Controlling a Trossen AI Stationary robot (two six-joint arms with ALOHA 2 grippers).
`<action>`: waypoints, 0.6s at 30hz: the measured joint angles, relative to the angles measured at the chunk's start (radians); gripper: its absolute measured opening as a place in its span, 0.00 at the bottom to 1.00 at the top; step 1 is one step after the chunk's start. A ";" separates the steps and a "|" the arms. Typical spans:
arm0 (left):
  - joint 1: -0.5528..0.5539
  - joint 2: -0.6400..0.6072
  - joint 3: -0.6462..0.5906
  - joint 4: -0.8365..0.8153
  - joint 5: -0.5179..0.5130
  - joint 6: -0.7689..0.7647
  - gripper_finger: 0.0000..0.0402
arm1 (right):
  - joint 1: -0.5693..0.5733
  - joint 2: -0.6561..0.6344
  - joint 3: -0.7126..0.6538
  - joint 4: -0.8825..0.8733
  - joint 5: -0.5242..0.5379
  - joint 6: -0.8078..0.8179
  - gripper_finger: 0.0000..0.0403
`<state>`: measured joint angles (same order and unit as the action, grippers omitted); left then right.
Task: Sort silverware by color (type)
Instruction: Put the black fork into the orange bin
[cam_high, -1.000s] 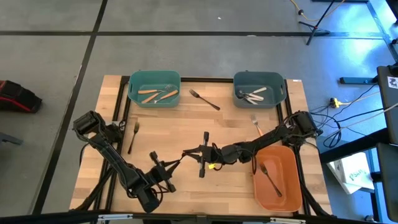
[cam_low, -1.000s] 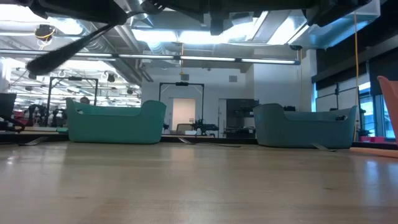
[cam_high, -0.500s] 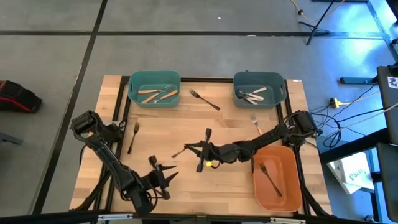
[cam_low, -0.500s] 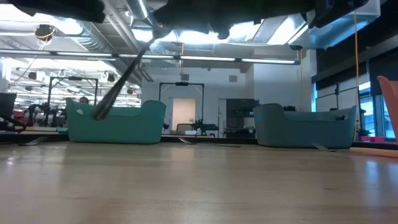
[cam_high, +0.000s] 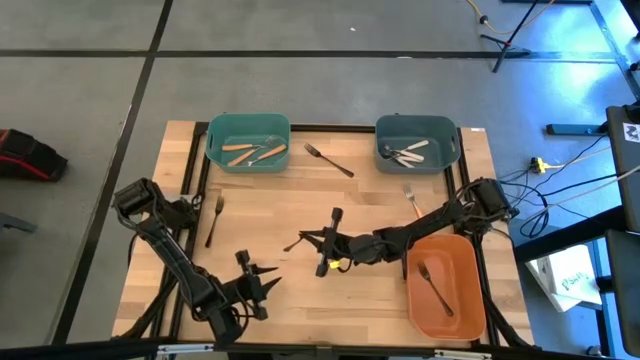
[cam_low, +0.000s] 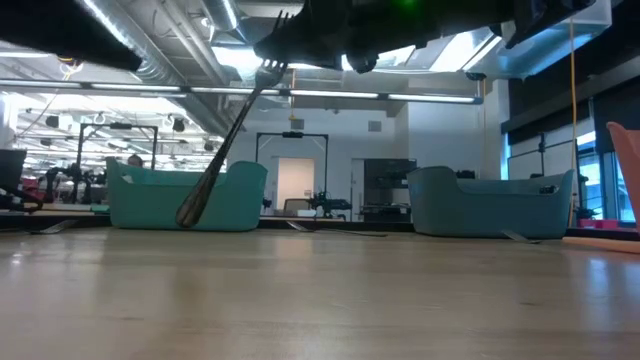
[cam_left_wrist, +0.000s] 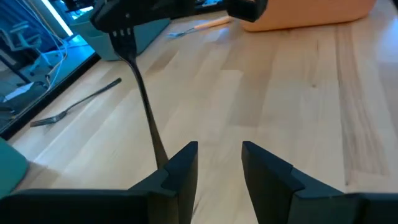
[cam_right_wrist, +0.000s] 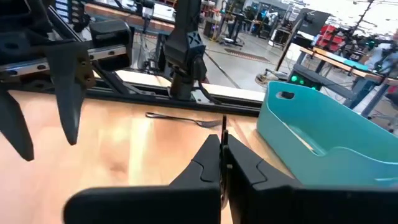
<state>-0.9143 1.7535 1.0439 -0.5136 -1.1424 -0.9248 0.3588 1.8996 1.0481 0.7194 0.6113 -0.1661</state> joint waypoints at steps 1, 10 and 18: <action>0.000 0.000 -0.009 0.000 0.001 -0.009 0.30 | 0.000 0.000 0.000 -0.004 0.007 0.000 0.00; -0.003 0.000 -0.064 -0.002 0.017 -0.067 0.30 | 0.000 -0.003 0.000 -0.038 0.016 0.000 0.00; -0.002 0.000 -0.117 -0.047 0.047 -0.166 0.30 | 0.000 -0.014 0.000 -0.052 0.026 0.012 0.00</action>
<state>-0.9164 1.7535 0.9270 -0.5602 -1.0950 -1.0909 0.3588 1.8858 1.0477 0.6677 0.6369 -0.1545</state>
